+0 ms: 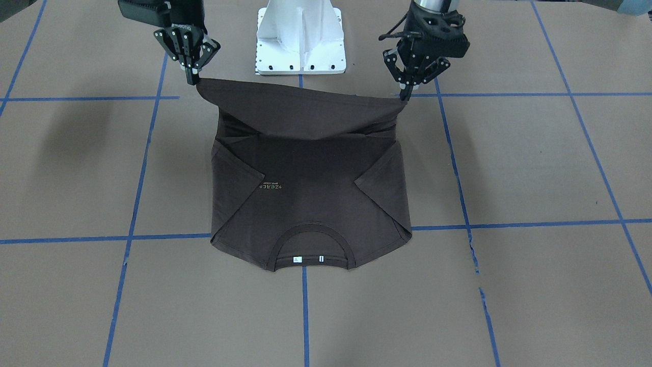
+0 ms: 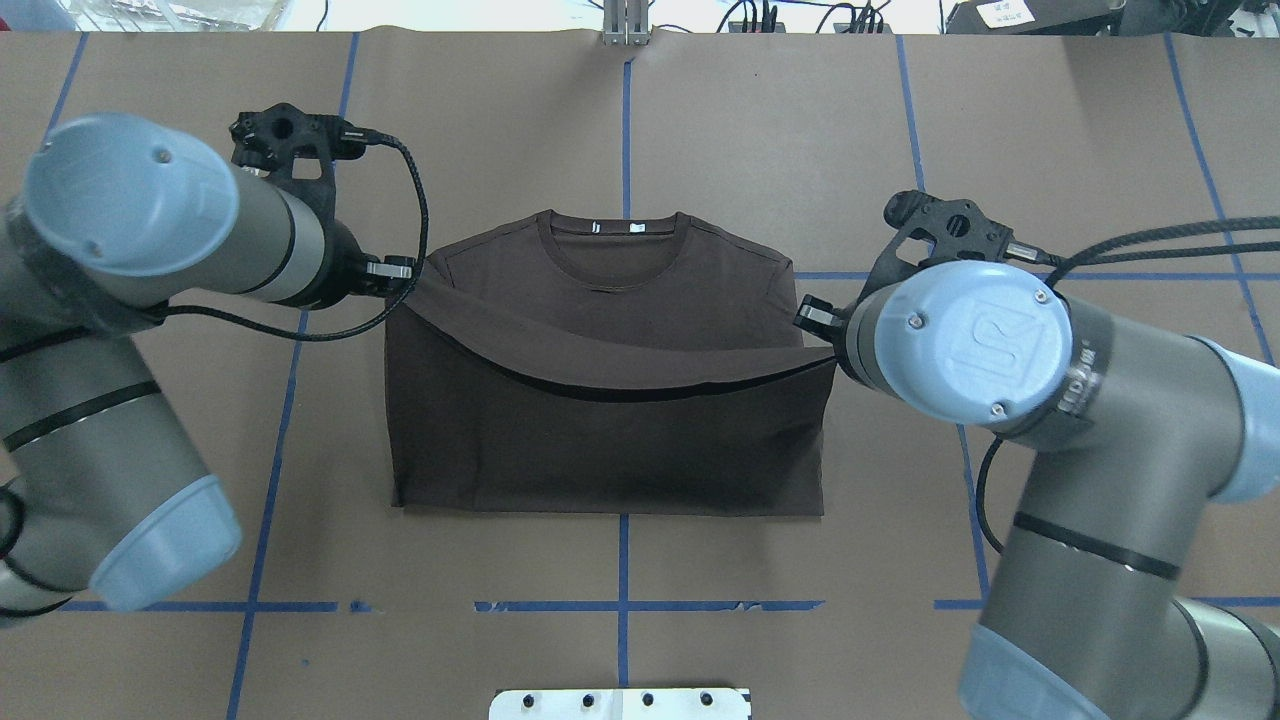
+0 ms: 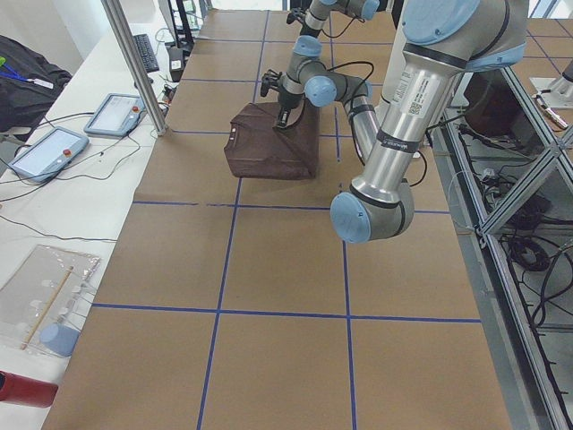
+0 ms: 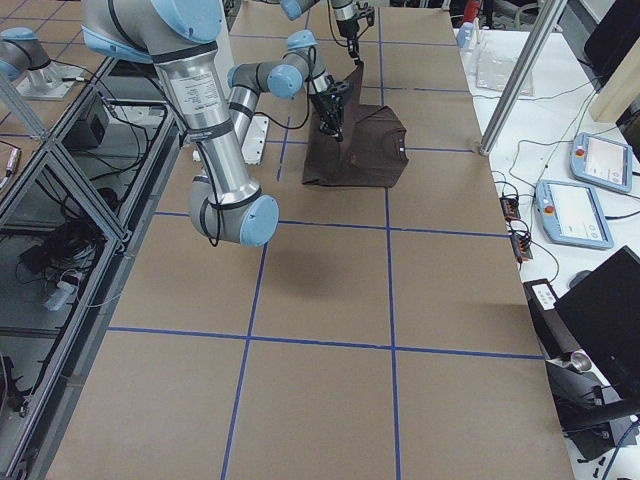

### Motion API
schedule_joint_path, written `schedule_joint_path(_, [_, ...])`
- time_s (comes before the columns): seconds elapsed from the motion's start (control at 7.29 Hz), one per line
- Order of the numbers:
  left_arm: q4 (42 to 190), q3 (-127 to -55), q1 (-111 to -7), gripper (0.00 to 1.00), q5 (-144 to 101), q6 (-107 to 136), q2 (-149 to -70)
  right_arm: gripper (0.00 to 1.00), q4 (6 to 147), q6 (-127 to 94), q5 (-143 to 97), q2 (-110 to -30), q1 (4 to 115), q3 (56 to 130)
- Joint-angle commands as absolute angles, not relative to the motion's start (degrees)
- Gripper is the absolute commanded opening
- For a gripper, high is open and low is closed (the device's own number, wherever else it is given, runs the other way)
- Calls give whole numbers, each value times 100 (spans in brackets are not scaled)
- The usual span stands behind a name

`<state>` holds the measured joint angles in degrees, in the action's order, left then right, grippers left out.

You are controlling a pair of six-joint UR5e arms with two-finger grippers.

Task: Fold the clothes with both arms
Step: 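Lift the hem with both grippers and carry it toward the collar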

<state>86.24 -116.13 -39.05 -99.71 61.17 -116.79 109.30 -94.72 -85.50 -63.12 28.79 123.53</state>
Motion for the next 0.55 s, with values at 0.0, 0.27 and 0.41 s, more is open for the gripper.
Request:
schedule_joint_path(0.0, [9689, -10350, -4086, 0, -9941, 5995, -11856, 0, 9971, -9282, -8683, -6171, 3294, 11211])
schedule_joint_path(0.27, [10315, -9584, -4087, 0, -9923, 5985, -11917, 0, 9276, -9167, -8675, -5986, 3357, 10262])
schedule_joint_path(0.41, [10692, -9102, -4087, 0, -9914, 5985, -12022, 0, 8846, -9158, -8675, -5968, 3349, 9787])
